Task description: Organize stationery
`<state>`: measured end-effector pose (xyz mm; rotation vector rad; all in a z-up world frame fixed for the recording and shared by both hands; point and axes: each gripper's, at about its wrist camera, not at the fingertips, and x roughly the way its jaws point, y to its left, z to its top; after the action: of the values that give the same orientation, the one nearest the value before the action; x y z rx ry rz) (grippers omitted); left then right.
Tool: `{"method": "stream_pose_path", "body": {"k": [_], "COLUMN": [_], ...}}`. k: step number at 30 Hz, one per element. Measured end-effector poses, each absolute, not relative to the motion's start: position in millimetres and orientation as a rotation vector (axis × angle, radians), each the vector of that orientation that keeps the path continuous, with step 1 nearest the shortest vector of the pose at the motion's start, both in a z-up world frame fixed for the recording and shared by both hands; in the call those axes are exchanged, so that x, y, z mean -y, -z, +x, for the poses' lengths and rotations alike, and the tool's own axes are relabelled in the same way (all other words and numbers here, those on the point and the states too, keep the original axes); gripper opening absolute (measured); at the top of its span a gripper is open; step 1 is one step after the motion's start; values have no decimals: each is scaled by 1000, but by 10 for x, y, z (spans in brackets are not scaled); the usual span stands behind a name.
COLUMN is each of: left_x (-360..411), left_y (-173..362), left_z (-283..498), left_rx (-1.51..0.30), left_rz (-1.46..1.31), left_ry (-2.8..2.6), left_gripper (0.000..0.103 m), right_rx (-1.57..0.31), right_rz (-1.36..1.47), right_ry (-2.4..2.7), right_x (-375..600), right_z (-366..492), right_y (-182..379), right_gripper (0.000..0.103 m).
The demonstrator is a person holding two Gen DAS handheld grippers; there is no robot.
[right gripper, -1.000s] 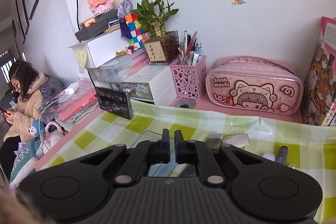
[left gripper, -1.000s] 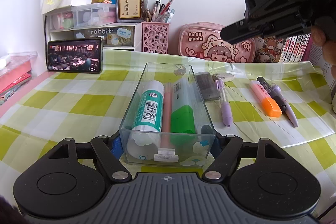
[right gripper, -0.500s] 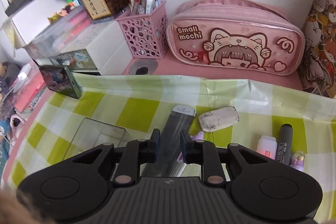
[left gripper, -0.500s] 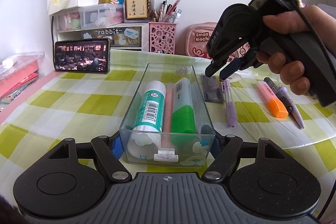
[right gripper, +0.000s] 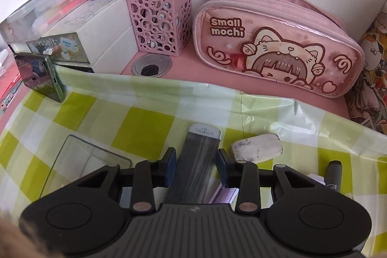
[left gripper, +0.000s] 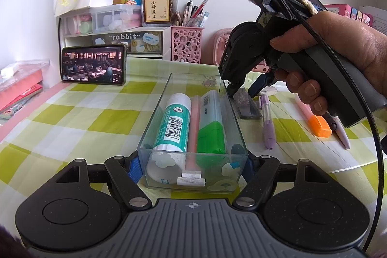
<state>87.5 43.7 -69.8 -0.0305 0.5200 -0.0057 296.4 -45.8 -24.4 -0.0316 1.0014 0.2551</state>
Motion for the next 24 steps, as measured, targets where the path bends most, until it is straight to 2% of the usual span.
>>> {"method": "stream_pose_path", "body": {"k": [3,4,8,11,12,13,15,24], "left_x": [-437,-437,-436,-438,-440,-433,-418,-505], "left_y": [698,698,698,698,701,702,699,682], "left_z": [875,875,877,877,872,869,864,867], "left_rx": [-520,-520,-519,-520,-521,-521,-520,-525], "left_rz": [-30,-30,-28,-31,-34,-31,-22,-30], "left_ry": [6,6,5,5,3,-4,-23,-68], "left_gripper": [73,73,73,73,73,73,73,73], "right_rx": [-976,-959,-966,-991,-1002,-1016,-1026,-1024], "right_rz": [10,3,5,44,75,102,121,-88], "right_ry": [-251,-233,-248,-272,-278,-294,-317,-272], "right_x": [509,528,572,601,621,635,603,251], "right_z": [2939,2921,2906,2927,2935,2947,2947,2888], "right_y": [184,130,79,125,125,129,150,201], "right_gripper": [35,14,15,18,23,33,48,56]}}
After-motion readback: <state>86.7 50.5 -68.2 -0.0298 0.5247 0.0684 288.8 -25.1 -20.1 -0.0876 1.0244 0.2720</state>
